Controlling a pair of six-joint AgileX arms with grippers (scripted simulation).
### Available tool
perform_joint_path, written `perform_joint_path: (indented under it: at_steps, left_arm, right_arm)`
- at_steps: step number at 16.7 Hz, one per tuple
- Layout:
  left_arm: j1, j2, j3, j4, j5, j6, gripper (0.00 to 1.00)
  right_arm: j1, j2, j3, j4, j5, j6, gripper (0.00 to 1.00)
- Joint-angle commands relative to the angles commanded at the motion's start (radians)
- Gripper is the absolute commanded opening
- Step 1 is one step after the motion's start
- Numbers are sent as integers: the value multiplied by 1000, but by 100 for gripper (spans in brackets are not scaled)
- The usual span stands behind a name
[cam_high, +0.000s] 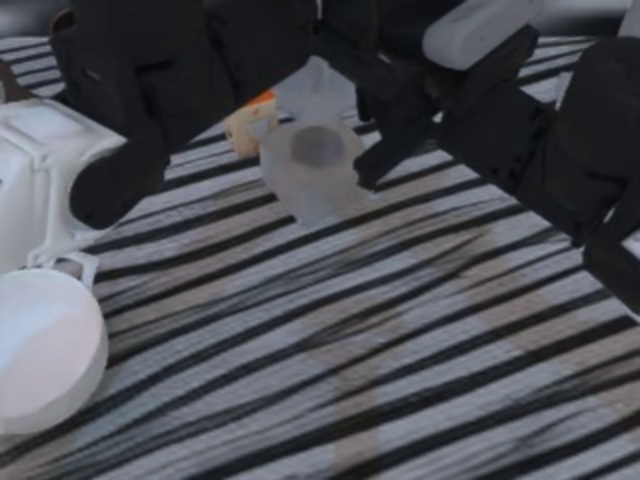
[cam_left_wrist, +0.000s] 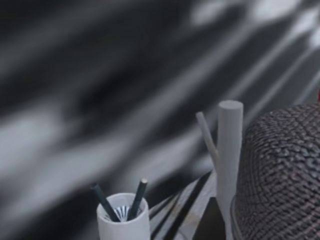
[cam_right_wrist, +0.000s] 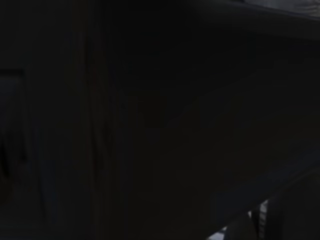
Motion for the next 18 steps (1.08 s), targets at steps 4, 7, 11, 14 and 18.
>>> perform_joint_path:
  at_steps: [4, 7, 11, 14, 18]
  left_arm:
    - [0, 0, 0, 0, 0, 0, 0]
    - [0, 0, 0, 0, 0, 0, 0]
    - [0, 0, 0, 0, 0, 0, 0]
    - [0, 0, 0, 0, 0, 0, 0]
    - [0, 0, 0, 0, 0, 0, 0]
  right_arm:
    - [0, 0, 0, 0, 0, 0, 23]
    - [0, 0, 0, 0, 0, 0, 45]
    - [0, 0, 0, 0, 0, 0, 75]
    - [0, 0, 0, 0, 0, 0, 98]
    - [0, 0, 0, 0, 0, 0, 100]
